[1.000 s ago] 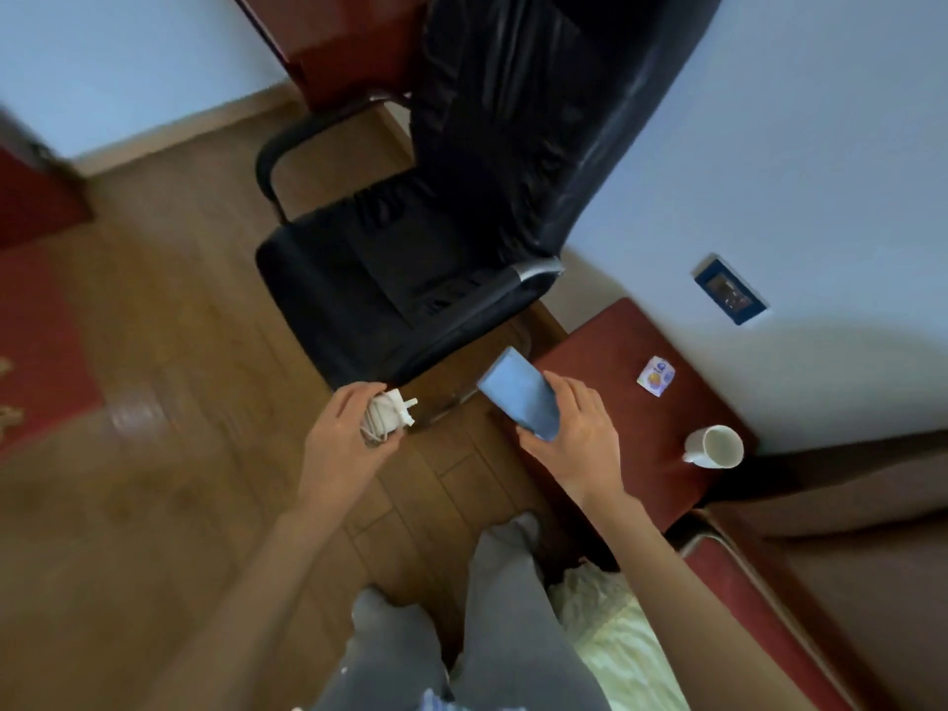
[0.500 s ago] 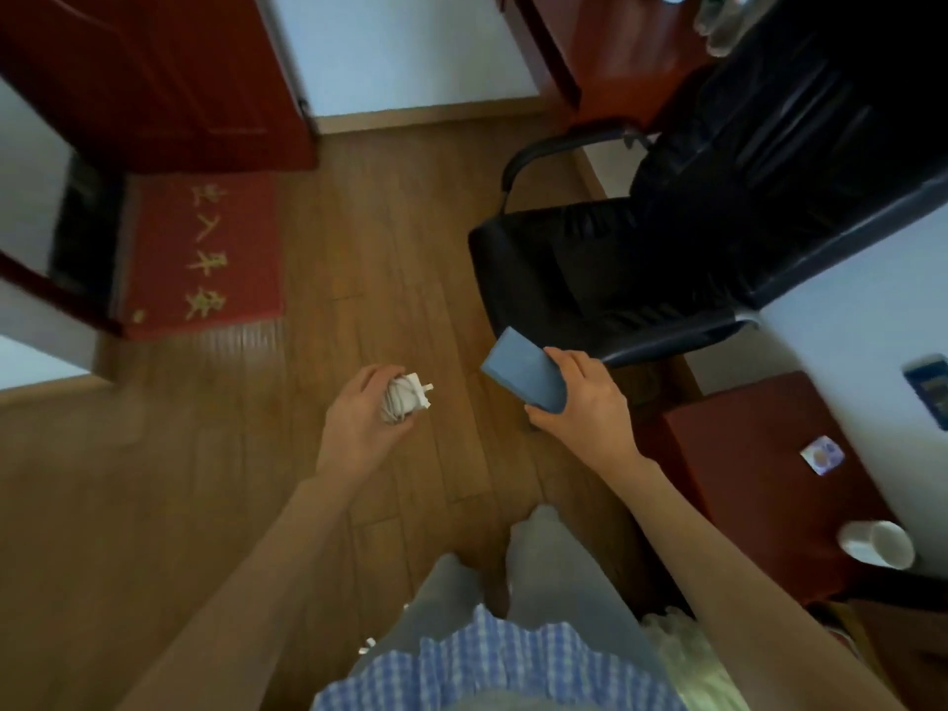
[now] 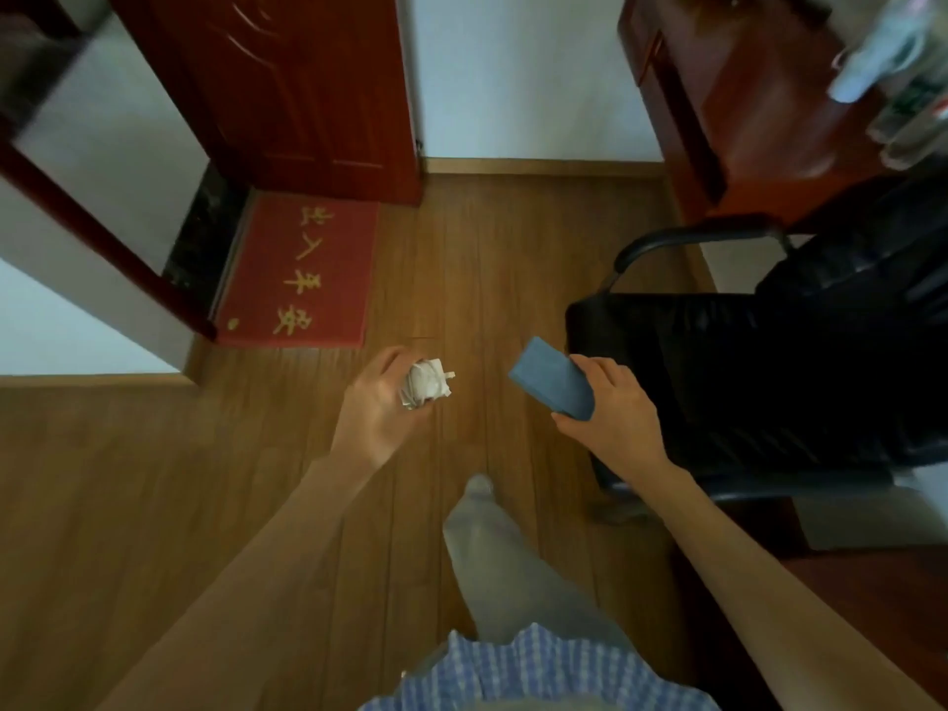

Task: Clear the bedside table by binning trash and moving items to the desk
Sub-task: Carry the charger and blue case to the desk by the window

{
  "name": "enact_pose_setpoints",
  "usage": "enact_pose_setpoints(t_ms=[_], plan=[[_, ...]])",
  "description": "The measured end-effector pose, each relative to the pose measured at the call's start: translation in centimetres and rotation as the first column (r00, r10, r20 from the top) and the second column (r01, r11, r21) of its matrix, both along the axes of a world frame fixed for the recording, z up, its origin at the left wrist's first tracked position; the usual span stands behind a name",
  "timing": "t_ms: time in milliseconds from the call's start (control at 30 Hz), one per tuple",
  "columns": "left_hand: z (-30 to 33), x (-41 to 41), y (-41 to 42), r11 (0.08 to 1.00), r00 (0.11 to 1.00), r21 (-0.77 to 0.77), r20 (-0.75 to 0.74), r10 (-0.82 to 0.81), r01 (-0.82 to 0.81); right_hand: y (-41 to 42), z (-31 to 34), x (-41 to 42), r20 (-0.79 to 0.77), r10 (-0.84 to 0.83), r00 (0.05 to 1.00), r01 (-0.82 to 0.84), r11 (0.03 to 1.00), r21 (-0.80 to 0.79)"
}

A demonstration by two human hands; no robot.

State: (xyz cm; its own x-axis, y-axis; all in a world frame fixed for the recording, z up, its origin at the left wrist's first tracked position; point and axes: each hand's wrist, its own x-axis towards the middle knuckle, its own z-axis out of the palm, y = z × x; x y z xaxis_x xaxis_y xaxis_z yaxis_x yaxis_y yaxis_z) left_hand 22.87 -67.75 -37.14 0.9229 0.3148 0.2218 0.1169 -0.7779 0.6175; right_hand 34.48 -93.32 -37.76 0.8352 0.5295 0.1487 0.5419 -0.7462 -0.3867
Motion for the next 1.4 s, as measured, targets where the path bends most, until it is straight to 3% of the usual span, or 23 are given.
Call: enact_pose_setpoints(t_ms=[300,500,833,1167,1400], plan=[[3.1,16.7,9.7,1.0,1.0,0.019,-0.001,-0.021,0.021,8.5,2.8,15.7,0.01,-0.036,0.999,0.036,0.999,0.037],[4.3,25.9,13.4,0.999,1.0,-0.052,0.011,-0.009,0.01,11.7,4.5,24.4,0.043,-0.066,0.997,0.064,0.997,0.044],[4.5,45.5,19.5,0.98,0.979,-0.022,-0.054,-0.199,0.198,16.3,4.4,38.3,0.1,-0.213,0.972,0.211,0.977,0.034],[6.2,65.8,21.5,0.901,0.895,-0.006,-0.109,-0.433,0.435,18.4,5.5,48.9,0.105,-0.547,0.831,0.549,0.836,0.014],[4.7,76.1,18.3,0.824,0.818,-0.04,-0.104,-0.566,0.566,15.9,4.4,55.8,0.098,-0.645,0.758,0.65,0.76,-0.02]])
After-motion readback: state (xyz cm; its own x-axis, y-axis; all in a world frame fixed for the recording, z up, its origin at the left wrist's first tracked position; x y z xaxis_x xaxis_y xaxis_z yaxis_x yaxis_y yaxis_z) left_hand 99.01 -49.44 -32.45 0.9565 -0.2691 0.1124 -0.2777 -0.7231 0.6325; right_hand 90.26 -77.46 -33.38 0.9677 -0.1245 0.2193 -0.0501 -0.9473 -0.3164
